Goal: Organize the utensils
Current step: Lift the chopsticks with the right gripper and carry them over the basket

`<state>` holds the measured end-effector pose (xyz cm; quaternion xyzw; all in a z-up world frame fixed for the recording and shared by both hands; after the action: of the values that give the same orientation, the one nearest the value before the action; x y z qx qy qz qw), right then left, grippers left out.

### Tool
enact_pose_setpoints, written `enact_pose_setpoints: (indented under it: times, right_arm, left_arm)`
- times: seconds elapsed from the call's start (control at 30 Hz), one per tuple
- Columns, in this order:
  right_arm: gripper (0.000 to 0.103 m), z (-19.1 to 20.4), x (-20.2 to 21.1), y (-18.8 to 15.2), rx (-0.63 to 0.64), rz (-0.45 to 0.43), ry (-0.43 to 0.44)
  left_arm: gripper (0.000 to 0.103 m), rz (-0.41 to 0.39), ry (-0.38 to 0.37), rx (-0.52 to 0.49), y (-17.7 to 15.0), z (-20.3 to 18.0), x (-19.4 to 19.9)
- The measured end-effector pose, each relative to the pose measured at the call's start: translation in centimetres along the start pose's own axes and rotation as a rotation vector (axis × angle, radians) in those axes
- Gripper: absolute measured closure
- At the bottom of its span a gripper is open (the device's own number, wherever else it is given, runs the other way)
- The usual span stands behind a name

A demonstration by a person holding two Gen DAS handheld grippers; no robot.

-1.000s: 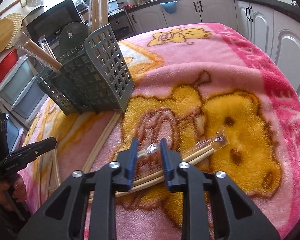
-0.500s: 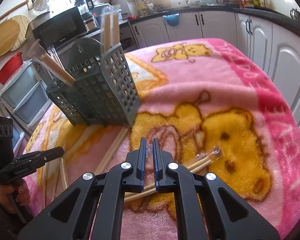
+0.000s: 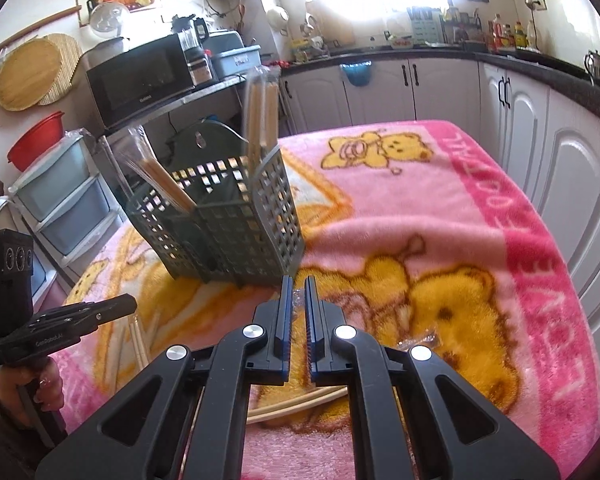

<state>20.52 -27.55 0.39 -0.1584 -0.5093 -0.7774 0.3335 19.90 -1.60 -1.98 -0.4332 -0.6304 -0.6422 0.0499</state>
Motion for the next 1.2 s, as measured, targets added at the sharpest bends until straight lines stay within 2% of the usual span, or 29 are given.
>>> enact_pose_setpoints:
  times: [0.6,1.2]
  right_arm:
    - [0.097,6.5,4.5,1.3,0.133,-0.095,0.126]
    - [0.098,11.9,6.5,2.4,0.243,-0.146,0.215]
  left_arm:
    - [0.101,-0.161,0.017,-0.036,3.6,-1.2,6.0]
    - [0.101,-0.28,0.027,-0.084,6.4,-1.3,11.1]
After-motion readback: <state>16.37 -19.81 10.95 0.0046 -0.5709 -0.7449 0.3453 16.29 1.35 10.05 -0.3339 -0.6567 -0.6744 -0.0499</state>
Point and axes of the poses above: each gripper's, at about its wrist camera, not at the fingertips, and x roughly against the way its jaws point, z to its left, y to its top, the point moved 1 cm from there along -x, roughly the way its jaws point, and after that the axes turned 15 degrees about -x, right-handed, at the moved point
